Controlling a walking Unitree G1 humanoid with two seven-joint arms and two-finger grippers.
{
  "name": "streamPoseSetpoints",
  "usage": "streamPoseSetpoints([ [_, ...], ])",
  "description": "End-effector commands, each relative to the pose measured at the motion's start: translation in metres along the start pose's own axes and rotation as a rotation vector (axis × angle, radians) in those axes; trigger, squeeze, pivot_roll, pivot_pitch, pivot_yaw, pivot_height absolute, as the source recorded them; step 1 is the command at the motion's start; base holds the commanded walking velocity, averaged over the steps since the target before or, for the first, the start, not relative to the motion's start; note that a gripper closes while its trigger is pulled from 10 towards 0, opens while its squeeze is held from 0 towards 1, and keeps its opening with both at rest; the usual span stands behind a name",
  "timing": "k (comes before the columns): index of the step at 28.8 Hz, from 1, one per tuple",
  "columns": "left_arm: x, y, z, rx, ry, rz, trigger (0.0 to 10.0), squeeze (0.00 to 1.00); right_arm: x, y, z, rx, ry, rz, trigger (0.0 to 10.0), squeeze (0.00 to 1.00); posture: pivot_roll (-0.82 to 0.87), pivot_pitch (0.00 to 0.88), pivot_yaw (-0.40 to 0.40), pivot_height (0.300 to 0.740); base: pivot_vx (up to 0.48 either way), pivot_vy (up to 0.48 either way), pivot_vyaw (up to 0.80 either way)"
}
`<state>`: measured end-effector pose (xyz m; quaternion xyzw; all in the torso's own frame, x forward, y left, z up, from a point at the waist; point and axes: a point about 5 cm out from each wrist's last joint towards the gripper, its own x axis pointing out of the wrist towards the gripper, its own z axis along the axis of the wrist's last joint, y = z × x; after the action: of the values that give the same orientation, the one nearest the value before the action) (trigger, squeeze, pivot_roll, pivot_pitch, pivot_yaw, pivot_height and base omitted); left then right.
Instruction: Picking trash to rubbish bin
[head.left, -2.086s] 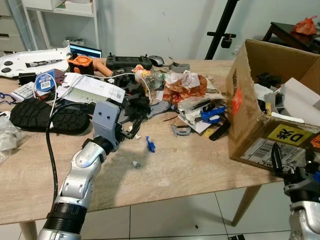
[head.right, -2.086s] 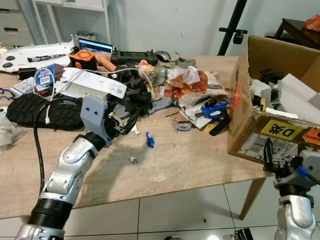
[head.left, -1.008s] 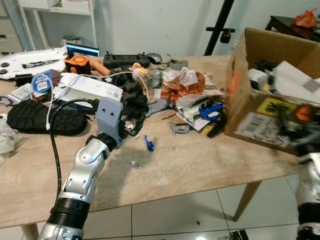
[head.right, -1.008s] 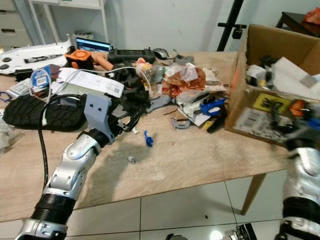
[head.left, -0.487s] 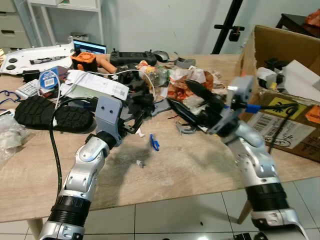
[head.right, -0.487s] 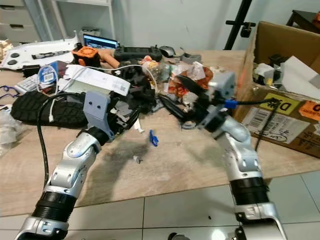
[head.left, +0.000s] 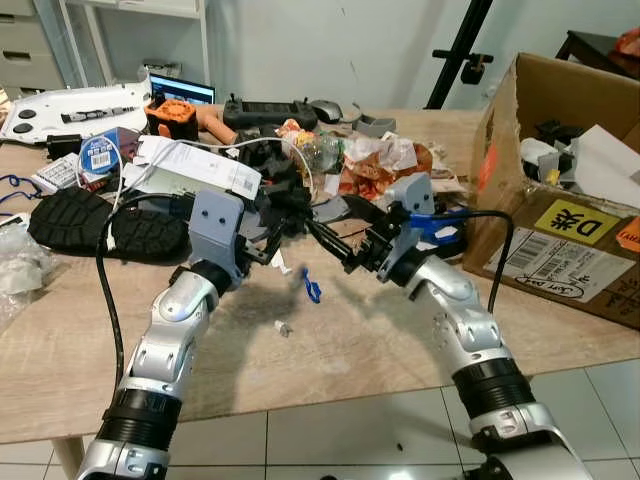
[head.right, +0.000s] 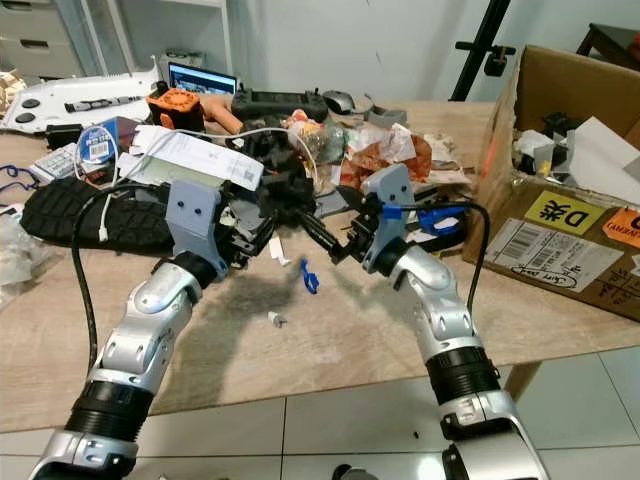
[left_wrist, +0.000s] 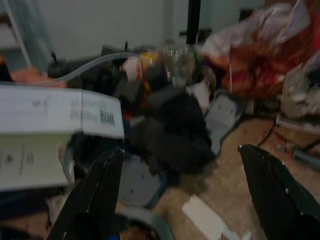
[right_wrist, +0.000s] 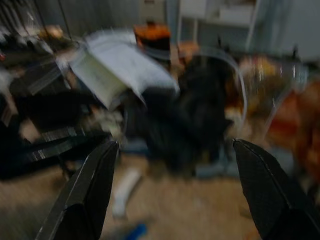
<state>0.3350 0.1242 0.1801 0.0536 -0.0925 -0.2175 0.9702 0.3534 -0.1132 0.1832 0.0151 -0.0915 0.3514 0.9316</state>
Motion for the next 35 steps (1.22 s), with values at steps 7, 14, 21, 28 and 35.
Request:
streamPoseSetpoints([
  [7,0.004,-0.014,-0.020,0.009,0.129,0.004,10.0,1.00,-0.021,0.015,-0.043,-0.036,0.167,0.065,10.0,0.00,-0.02,0.166,-0.105,0.740,0.000,0.000,0.00],
  [14,0.004,-0.013,-0.031,-0.025,0.190,0.084,10.0,0.78,-0.026,0.027,-0.046,-0.083,0.137,0.077,10.0,0.00,-0.03,0.167,-0.091,0.740,0.000,0.000,0.00],
  [21,0.006,-0.027,-0.038,-0.131,0.256,0.041,10.0,0.00,-0.032,0.033,-0.056,-0.148,0.189,0.107,10.0,0.00,-0.03,0.159,-0.098,0.740,0.000,0.000,0.00],
  [28,0.014,-0.039,-0.043,-0.120,0.312,0.040,10.0,0.00,-0.036,0.033,-0.058,-0.159,0.200,0.093,10.0,0.00,-0.03,0.165,-0.097,0.740,0.000,0.000,0.00],
  [35,0.019,-0.029,-0.048,0.022,0.332,0.166,10.0,0.00,-0.037,0.036,-0.058,-0.172,0.194,0.092,10.0,0.00,-0.04,0.159,-0.090,0.740,0.000,0.000,0.00],
])
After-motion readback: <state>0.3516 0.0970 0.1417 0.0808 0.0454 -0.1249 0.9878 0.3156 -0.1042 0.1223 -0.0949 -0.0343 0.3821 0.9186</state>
